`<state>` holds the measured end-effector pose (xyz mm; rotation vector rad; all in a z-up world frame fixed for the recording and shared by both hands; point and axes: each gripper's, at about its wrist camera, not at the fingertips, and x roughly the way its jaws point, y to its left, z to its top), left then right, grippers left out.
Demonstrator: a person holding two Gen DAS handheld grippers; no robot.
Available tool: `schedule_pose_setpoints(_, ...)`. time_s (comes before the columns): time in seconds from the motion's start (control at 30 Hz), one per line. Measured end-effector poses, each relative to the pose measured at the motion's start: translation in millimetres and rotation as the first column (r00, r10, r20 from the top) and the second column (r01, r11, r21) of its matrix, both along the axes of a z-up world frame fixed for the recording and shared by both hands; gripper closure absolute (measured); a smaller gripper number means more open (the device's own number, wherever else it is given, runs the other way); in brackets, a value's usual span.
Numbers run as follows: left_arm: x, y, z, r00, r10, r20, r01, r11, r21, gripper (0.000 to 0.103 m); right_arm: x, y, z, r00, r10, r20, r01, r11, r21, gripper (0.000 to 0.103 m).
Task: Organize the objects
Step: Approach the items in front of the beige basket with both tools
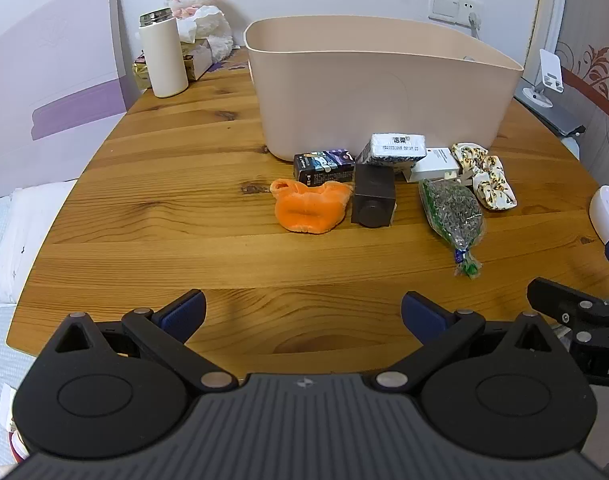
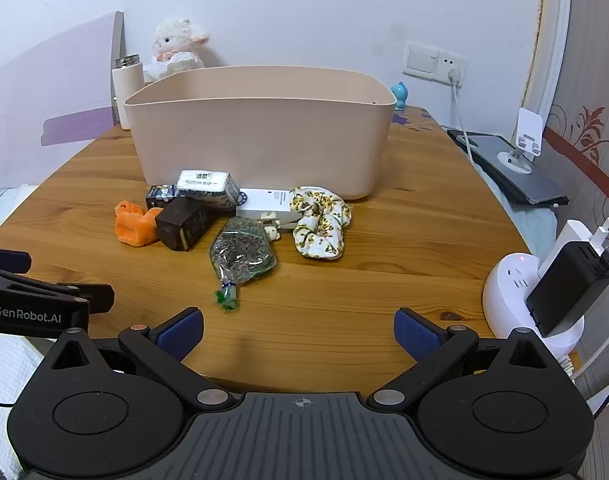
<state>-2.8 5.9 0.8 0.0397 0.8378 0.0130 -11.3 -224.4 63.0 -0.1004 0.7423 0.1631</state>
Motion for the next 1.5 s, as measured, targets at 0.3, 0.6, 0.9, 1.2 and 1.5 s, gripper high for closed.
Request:
schedule_pose_setpoints(0.3, -0.7, -0.9, -0.4, 1.000, -0.004, 0.003, 0.003, 1.000, 0.002, 0.000, -0.2, 0.6, 1.8, 1.000, 0.002, 0.003, -0.002, 1.000, 0.002, 0.000)
schedule_pose_setpoints(0.6, -1.7, -0.6, -1.7, 1.000, -0.007, 0.004, 0.007, 1.000, 0.001, 0.000, 2.0, 0.4, -0.7, 1.000, 0.006, -0.006, -0.006, 1.000, 0.021, 0.000)
schedule_pose_setpoints(0.9, -0.6, -2.1, -2.9, 1.000, -0.018, -0.004, 0.018, 1.000, -0.001, 0.000, 3.6, -1.6, -2.1, 1.000, -0.002, -0.016, 0.002, 1.000, 0.022, 0.000)
schedule_pose_setpoints(1.2, 0.8, -1.6, -4.0, 1.000, -0.015, -0.010, 0.015, 1.000, 0.000, 0.000, 4.4, -0.4, -3.7, 1.000, 0.003, -0.021, -0.002, 1.000, 0.022, 0.000)
schedule_pose_setpoints(1.5, 0.9, 0.4, -4.6, 1.000, -0.007, -0.010, 0.008, 1.000, 0.001, 0.000, 5.3, 1.3, -4.4, 1.000, 0.006, -0.024, -0.005, 1.000, 0.023, 0.000)
